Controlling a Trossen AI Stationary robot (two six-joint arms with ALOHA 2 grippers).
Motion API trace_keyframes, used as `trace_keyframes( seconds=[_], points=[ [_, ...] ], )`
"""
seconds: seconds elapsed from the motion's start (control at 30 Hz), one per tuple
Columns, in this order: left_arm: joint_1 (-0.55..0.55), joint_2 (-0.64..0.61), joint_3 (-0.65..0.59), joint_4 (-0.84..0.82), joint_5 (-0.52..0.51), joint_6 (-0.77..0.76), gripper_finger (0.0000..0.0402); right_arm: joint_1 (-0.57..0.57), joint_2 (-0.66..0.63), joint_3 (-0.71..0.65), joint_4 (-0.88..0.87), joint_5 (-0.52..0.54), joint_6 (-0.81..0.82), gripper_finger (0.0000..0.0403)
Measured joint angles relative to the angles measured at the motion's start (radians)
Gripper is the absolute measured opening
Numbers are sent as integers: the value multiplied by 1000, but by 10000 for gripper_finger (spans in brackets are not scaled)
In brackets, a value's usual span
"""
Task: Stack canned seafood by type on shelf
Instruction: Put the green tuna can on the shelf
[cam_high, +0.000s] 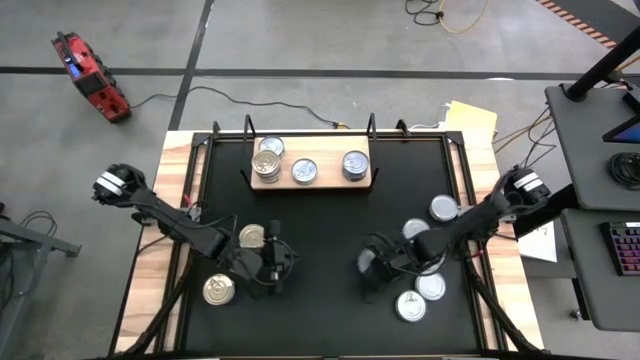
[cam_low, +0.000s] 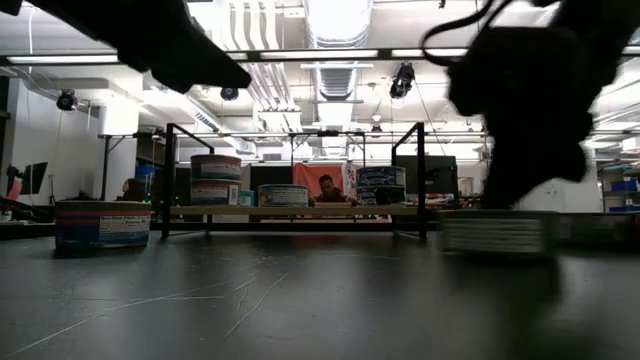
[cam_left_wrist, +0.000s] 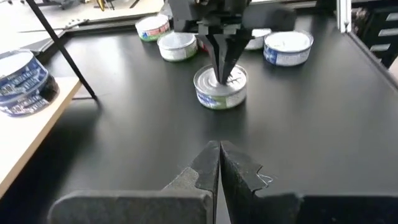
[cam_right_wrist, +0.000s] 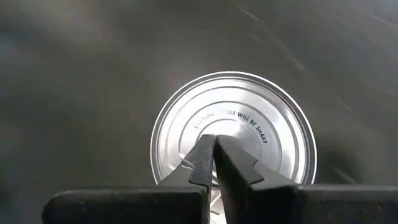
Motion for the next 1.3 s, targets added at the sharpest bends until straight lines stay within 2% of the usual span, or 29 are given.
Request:
trace_keyframes(
  seconds=[0.17,0.27,0.47,0.7,1.07,1.3],
  points=[
    [0,58,0,49,7,-1,0,-38,73,0,277,-2,-219,13],
    [0,93,0,74,14,-1,0,-51,73,12,326,5,-313,13],
    [0,161,0,182,19,12,0,-58,-1,27,319,53,-439,13],
    [3,262,10,349,20,96,0,-58,-66,27,204,53,-512,13],
    [33,464,173,365,15,258,0,-64,-67,27,155,52,-532,13],
    [81,575,236,417,18,285,0,-61,-69,27,128,51,-543,13]
  ],
)
